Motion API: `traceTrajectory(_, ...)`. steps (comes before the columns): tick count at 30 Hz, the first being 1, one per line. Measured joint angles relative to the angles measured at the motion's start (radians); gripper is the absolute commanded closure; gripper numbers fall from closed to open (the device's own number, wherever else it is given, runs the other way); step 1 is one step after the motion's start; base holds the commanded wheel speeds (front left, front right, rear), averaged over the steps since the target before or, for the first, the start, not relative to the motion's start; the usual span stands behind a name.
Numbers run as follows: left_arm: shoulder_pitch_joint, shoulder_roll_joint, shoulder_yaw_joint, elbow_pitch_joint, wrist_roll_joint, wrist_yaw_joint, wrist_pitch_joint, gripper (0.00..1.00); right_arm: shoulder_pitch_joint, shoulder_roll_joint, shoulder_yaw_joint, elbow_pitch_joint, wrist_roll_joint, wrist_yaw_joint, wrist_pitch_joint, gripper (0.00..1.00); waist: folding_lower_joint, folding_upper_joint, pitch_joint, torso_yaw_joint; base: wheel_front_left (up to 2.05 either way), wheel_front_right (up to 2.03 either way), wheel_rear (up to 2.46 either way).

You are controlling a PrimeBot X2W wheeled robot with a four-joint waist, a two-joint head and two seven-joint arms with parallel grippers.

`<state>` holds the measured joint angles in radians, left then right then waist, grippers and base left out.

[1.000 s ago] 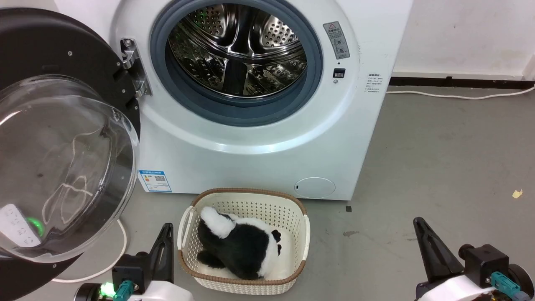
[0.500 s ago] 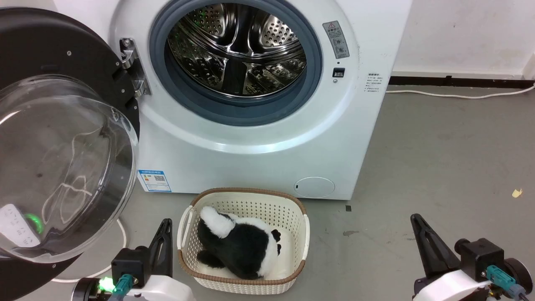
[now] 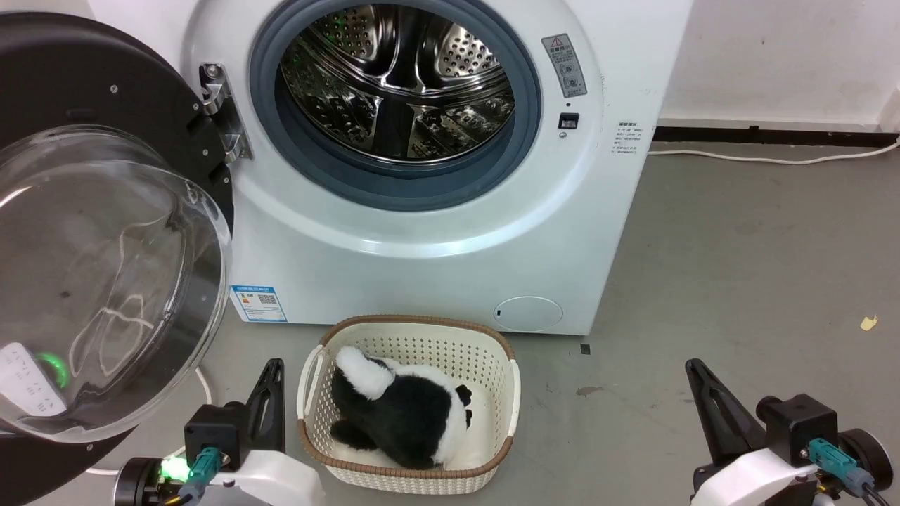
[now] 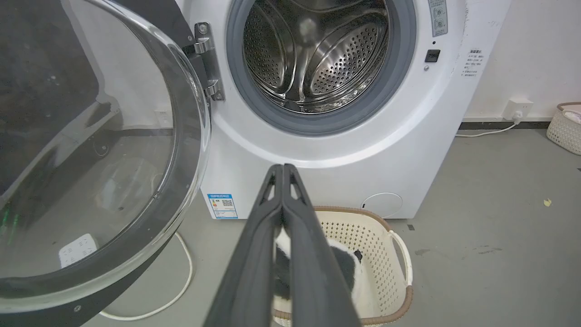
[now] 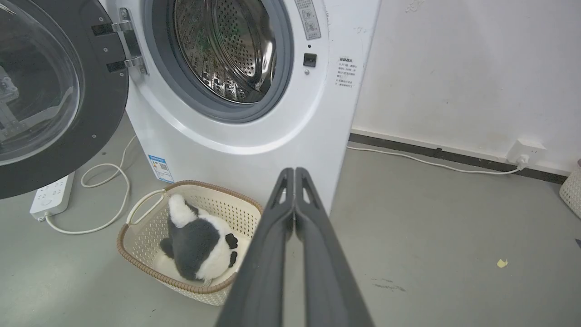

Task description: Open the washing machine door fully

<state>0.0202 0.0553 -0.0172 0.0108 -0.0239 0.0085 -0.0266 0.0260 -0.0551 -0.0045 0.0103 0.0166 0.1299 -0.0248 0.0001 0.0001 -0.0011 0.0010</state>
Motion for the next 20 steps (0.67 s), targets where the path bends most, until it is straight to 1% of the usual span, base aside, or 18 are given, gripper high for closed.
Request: traceTrajectory(20,-0.005,-0.005,0.016,-0.007,0.015,-0.003,0.026,1.0,-0.014,0.0,0.005,-0.006,-0.009,0.0,0.024,1.0,0.0,0.0,0.001,-0.001,0.0,0.0,0.0)
